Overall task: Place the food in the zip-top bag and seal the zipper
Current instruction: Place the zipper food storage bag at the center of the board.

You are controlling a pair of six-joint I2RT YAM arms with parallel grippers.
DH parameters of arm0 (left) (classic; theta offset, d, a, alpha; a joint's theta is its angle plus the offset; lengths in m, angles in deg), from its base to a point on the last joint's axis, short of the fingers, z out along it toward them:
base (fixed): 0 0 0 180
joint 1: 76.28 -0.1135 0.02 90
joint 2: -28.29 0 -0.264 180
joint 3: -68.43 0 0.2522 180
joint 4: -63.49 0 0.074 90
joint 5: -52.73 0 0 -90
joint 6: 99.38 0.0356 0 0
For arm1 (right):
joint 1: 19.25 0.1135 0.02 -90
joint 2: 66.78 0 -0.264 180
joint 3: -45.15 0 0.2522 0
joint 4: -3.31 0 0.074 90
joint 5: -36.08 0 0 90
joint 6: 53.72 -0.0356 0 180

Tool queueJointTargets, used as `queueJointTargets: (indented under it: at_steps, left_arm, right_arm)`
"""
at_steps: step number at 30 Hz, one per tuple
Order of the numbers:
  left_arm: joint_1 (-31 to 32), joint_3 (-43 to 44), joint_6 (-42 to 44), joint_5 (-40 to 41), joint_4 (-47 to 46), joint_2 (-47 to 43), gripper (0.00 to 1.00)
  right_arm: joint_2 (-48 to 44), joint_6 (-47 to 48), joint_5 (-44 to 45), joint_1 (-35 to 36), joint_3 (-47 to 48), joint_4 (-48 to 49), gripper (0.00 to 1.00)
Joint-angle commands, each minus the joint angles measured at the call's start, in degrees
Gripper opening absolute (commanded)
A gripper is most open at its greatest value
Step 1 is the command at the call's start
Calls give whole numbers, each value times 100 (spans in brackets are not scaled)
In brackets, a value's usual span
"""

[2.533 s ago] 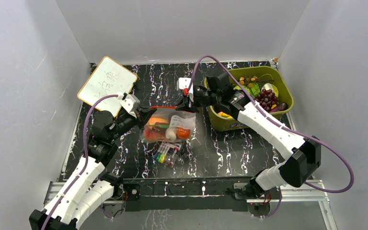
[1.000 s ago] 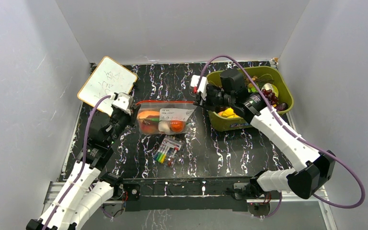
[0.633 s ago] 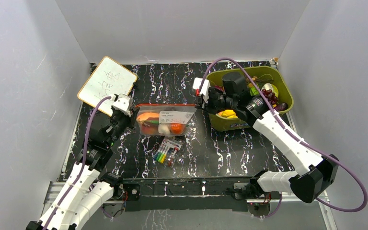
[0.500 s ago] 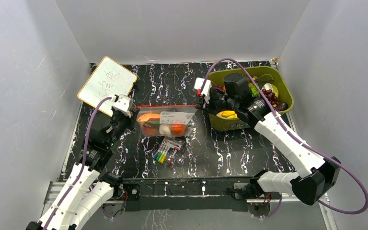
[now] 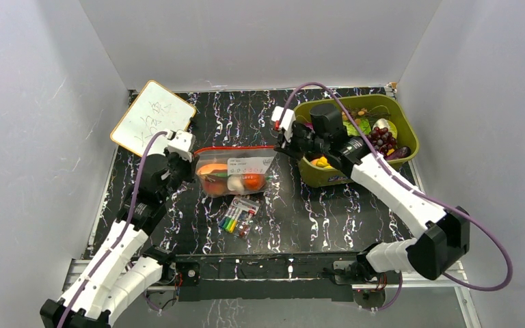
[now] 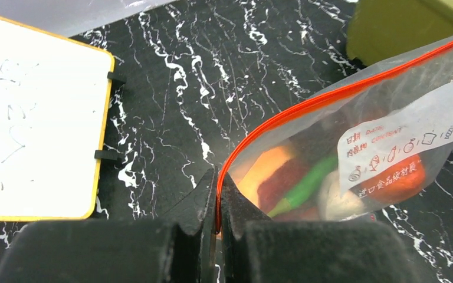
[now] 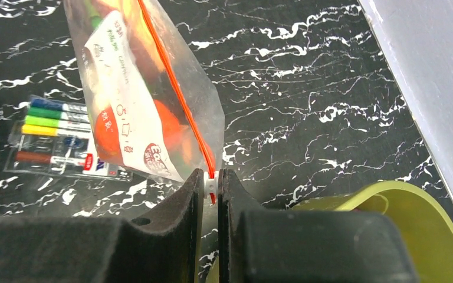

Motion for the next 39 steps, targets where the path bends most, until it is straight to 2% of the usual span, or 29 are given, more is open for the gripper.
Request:
queueJointTargets:
  at_steps: [1,6,17,18,20,23,27,28,29,31,39]
  left_arm:
    - [-54,85,-123,405,-477,248,0]
    - [-59,214,-149,749,-1039,876,6]
    - [-230,1227,-175,879,-1725,2704,10]
    - [-244,1370,-200,889,-1680,2854,14]
    - [-267,1635,-262,900,-1507,3068,29]
    - [-283,1861,-346,705,-1274,3166,58]
    - [-280,1961,-511,602,-937,3005,91]
    - [-282,1966,-524,588,-848,2936,97]
    - [-278,1970,-543,566,-738,2871,98]
    - [-279,1973,-575,528,-527,2713,98]
    - [-284,1455,-917,241,-250,1964,98]
  right_arm:
    - [308,-62,295,-62,137,847,0]
    - [690,-167,694,-79,250,1354,0]
    - [1752,-326,1083,-360,891,2324,0]
    - [1863,-359,1160,-368,977,2392,0]
    - [2081,-378,1186,-387,1108,2433,0]
    - [2356,-404,1237,-397,1264,2430,0]
    - [2434,-502,1367,-406,1297,2521,0]
    - [2436,-528,1400,-406,1304,2545,1]
    - [2448,-549,1442,-410,1306,2570,1]
    - [2469,-597,1531,-412,1317,2595,5]
    - [2298,-1122,1590,-406,1258,2500,49]
